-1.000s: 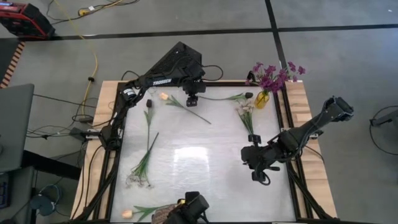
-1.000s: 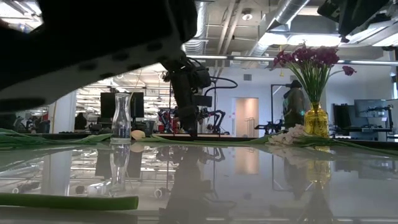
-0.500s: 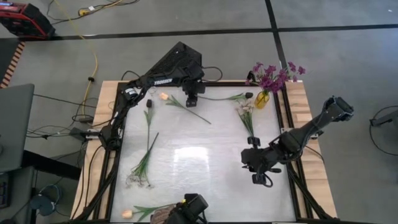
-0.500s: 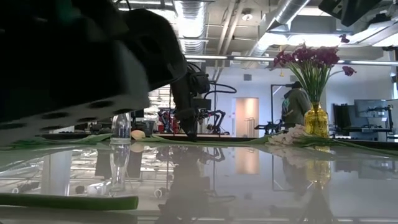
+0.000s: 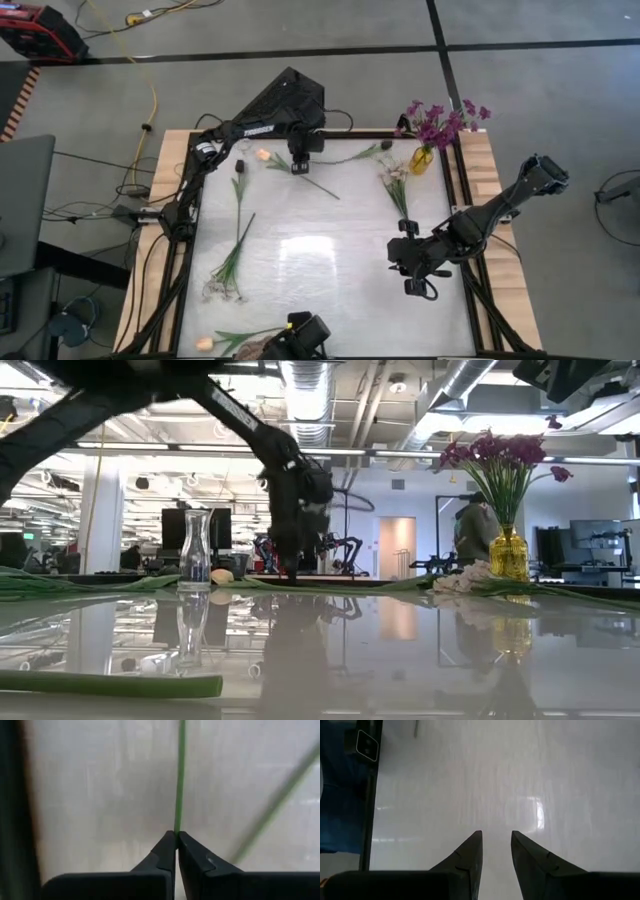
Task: Sort flowers into vase by color
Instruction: Put the top black tulip into the yellow vase
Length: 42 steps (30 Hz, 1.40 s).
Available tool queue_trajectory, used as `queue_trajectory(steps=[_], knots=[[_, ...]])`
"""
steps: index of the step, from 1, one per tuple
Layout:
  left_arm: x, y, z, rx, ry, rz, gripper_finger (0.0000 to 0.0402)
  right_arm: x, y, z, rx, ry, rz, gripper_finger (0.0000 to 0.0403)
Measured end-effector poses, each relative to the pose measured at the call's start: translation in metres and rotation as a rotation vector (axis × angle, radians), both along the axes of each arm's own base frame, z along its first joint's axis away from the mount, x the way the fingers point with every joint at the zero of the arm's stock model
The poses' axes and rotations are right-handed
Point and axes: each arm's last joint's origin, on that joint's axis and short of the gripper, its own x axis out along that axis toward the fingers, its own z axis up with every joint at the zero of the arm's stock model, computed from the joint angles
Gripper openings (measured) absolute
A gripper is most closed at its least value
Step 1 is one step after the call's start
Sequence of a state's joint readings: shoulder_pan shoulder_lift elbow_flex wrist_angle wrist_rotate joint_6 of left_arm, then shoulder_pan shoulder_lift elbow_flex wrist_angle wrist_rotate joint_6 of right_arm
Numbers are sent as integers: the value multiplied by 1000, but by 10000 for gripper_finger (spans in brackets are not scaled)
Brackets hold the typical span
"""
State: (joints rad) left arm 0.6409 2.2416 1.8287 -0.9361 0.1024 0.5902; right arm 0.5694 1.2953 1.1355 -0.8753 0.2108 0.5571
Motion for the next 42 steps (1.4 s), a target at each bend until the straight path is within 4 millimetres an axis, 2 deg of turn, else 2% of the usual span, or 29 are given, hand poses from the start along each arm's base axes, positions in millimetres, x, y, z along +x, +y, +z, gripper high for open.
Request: queue_trajectory(steps=[3, 10, 14, 18, 21, 24, 27, 31, 37, 42], knots=[[-7, -7, 33, -22, -65, 3, 0, 0, 0, 0, 2, -4, 0, 127], [-32, -38, 94, -298, -256, -88, 0, 13, 1, 0, -24, -95, -26, 127], [-49, -59, 116, -409, -380, -185, 0, 35, 7, -14, -83, -125, 4, 127], [-67, -86, 133, -431, -448, -264, 0, 64, 13, -32, -133, -187, 53, 127], [-80, -103, 139, -392, -467, -274, 0, 88, 12, -46, -145, -237, 80, 127], [-93, -118, 143, -311, -480, -256, 0, 105, 2, -58, -92, -231, 120, 127], [-107, -131, 152, -199, -517, -202, 0, 117, -10, -64, -8, -214, 151, 127], [-130, -150, 160, -109, -553, -161, 0, 130, -20, -73, 17, -235, 173, 127], [-161, -183, 173, -118, -682, -207, 0, 152, -23, -91, 73, -307, 229, 127], [-170, -203, 162, -149, -772, -199, 0, 175, -34, -111, 177, -397, 280, 127]])
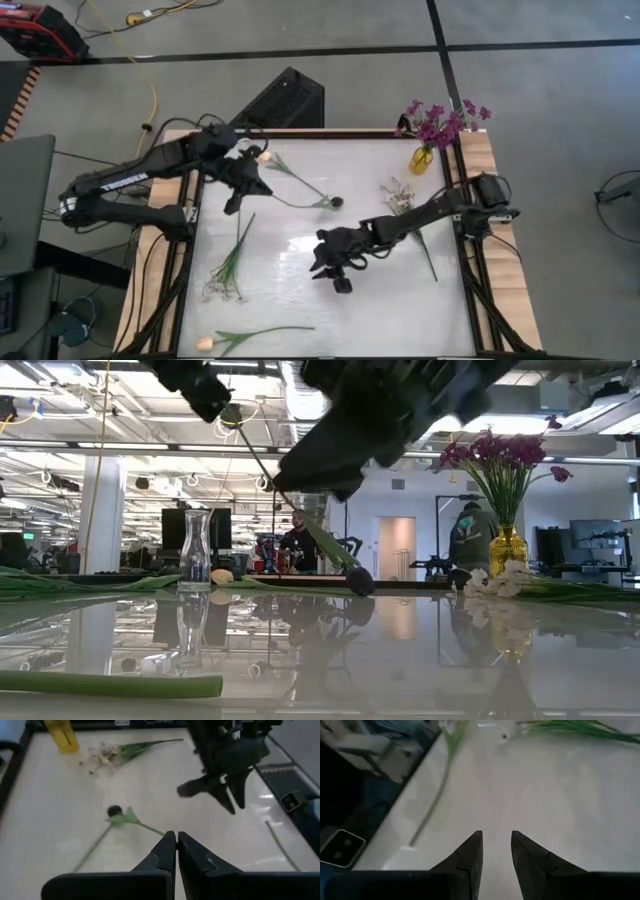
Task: Sort flowers into vase by color
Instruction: Put the top black tulip into the yellow vase
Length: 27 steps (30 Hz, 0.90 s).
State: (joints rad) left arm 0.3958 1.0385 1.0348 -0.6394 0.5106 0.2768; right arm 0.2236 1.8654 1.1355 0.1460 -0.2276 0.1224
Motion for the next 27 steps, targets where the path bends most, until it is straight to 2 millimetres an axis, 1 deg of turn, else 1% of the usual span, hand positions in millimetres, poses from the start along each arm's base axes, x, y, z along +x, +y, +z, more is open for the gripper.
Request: queue_trajectory(steps=[2, 5, 8, 13, 16, 20, 23, 25, 27], knots=[[0, -8, -13, -34, 6, -11, 0, 6, -8, -7, 36, -9, 22, 128], [2, -20, -29, -59, 25, -31, 0, 13, -23, -14, 40, -25, -13, 133], [5, -30, -44, -56, 56, -5, 0, 16, -33, -12, 34, -55, -32, 142], [6, -51, -64, -51, 137, 17, 0, 10, -27, 5, -56, -118, 18, 164], [8, -63, -73, -56, 142, 16, 0, 9, -27, 9, -179, -148, -52, 178], [11, -79, -89, -75, 132, -3, 0, 10, -35, -1, -293, -116, -80, 201], [12, -89, -109, -106, 136, 2, 0, 12, -42, -5, -316, -108, -102, 217], [15, -95, -119, -114, 115, 7, 0, 12, -45, -7, -341, -101, -102, 224], [17, -100, -125, -119, 109, 10, 0, 16, -49, -15, -354, -105, -89, 228]])
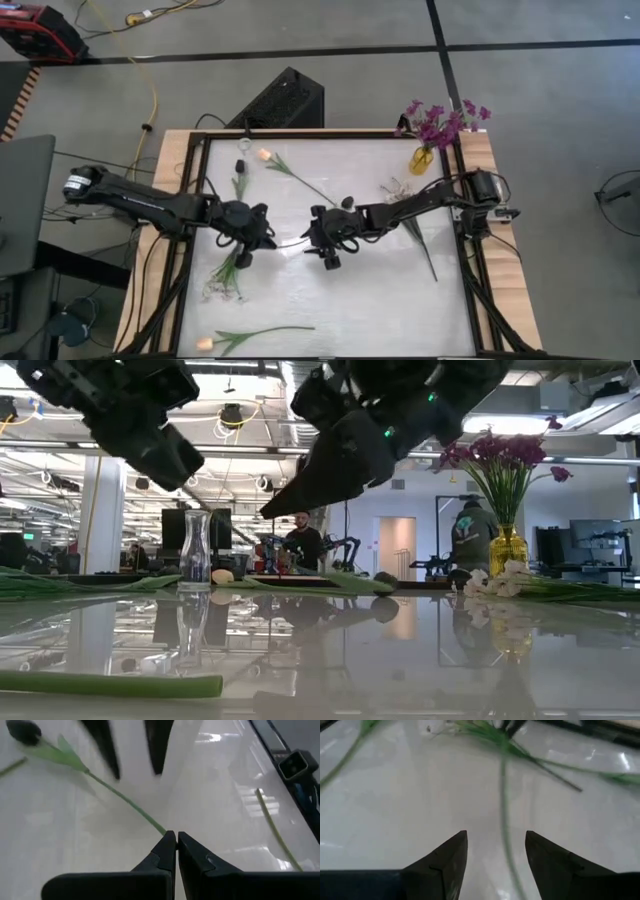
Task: Sort flowers into vase by color
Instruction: Put the top black tulip into the yellow vase
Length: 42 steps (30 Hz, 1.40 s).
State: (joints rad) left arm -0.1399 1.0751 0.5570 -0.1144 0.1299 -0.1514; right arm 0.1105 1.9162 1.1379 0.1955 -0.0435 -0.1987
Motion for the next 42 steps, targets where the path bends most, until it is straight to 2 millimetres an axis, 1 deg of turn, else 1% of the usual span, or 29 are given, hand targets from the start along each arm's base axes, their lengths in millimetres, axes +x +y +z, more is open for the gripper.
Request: queue_trajectory(steps=[2, 3, 4, 6, 10, 13, 18, 21, 25, 26, 28, 31, 34, 36, 39, 41, 42], knots=[[4, -3, 1, -8, -36, 7, 0, 2, -4, -11, 9, 27, 8, 228], [5, -5, 0, -11, -41, 5, 0, 3, -5, -22, 15, 60, 10, 228], [7, -7, 1, -14, -54, 5, 0, 5, -6, -29, 23, 61, 9, 228], [8, -9, 0, -14, -63, -4, 0, 6, -7, -39, 31, 90, 9, 228], [8, -10, 0, -19, -62, -7, 0, 7, -7, -45, 62, 111, -13, 216], [7, -9, -1, -19, -45, -6, 0, 4, -6, -48, 69, 151, -21, 192], [3, -9, -6, -43, 33, 1, 0, 1, -4, -46, 67, 178, -13, 140], [1, -9, -9, -42, 66, 10, 0, 1, -1, -46, 62, 182, -4, 101], [2, -9, -8, -48, 53, 32, 0, -1, 0, -48, 29, 191, 25, 29], [2, -9, -9, -48, 54, 32, 0, -1, 1, -48, 23, 193, 30, 19], [2, -9, -9, -50, 64, 26, 3, -2, 1, -47, 18, 204, 36, 18], [0, -9, -11, -69, 98, 6, 26, -4, 2, -45, -8, 261, 24, 20], [-3, -13, -13, -125, 140, -29, 68, -3, 7, -40, -127, 318, 25, 17], [-3, -18, -11, -181, 132, -88, 103, -3, 13, -36, -273, 330, 35, 17], [-1, -22, -2, -247, 68, -164, 155, -2, 22, -31, -517, 321, 49, 17], [0, -20, 3, -259, 18, -138, 187, 0, 28, -25, -673, 302, 56, 17], [1, -17, 5, -248, 4, -93, 201, 2, 32, -21, -747, 292, 62, 17]])
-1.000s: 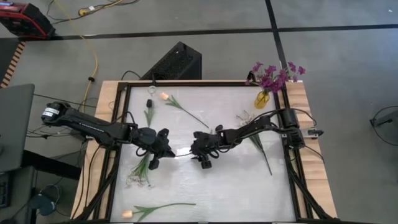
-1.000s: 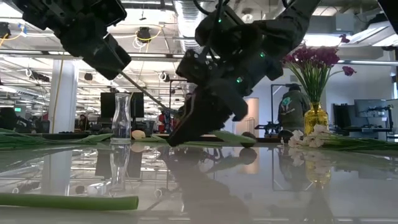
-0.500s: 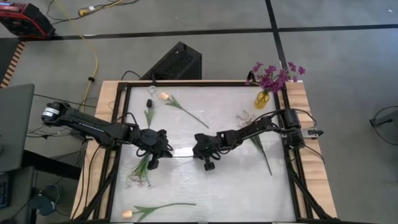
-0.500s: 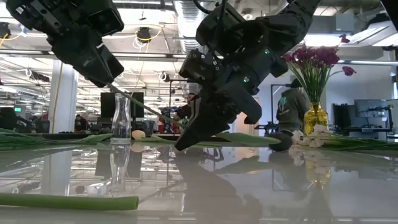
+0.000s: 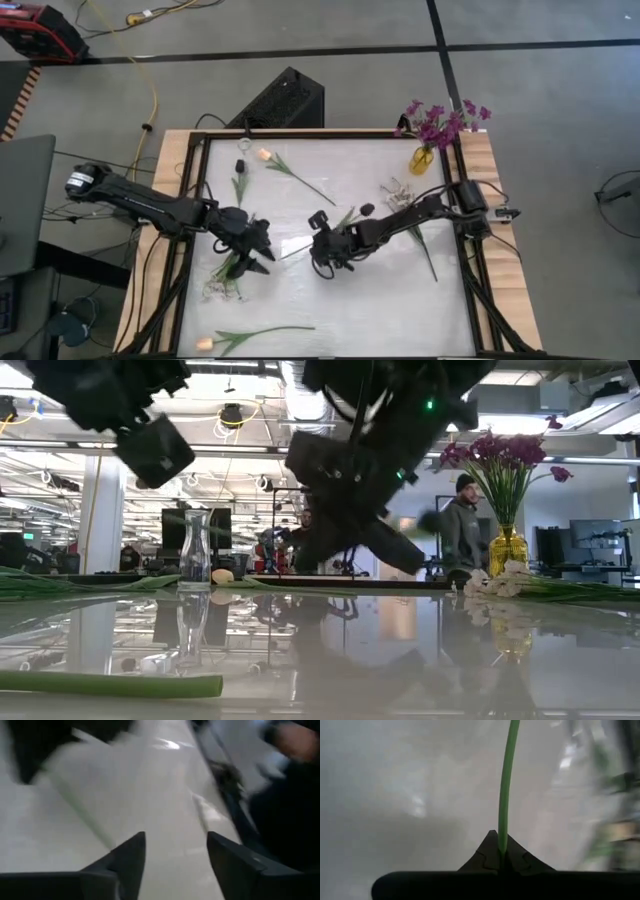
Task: Sort flowers into vase by color
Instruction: Put the top black tulip into the yellow vase
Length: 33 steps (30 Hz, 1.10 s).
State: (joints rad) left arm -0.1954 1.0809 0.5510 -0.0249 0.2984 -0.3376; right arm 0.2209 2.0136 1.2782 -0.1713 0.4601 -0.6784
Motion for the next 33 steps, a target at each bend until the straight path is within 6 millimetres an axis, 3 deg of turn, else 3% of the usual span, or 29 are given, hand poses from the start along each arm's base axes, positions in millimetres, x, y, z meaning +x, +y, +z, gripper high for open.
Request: queue_trajectory(steps=[4, 8, 20, 24, 31, 33], knots=[[4, 16, -1, -13, 32, 285, 240, 6, 14, 14, -222, -68, 58, 17], [9, 27, -7, -175, 128, 380, 251, 14, 24, 30, -386, -132, 106, 17], [23, 31, -15, -317, 159, 314, 248, 22, 25, 42, -504, -192, 178, 17], [26, 31, -15, -320, 145, 301, 202, 22, 25, 42, -518, -186, 188, 17], [28, 31, -18, -280, 130, 250, 34, 23, 25, 43, -528, -192, 208, 17], [28, 31, -19, -268, 127, 257, 11, 23, 25, 44, -527, -199, 207, 22]])
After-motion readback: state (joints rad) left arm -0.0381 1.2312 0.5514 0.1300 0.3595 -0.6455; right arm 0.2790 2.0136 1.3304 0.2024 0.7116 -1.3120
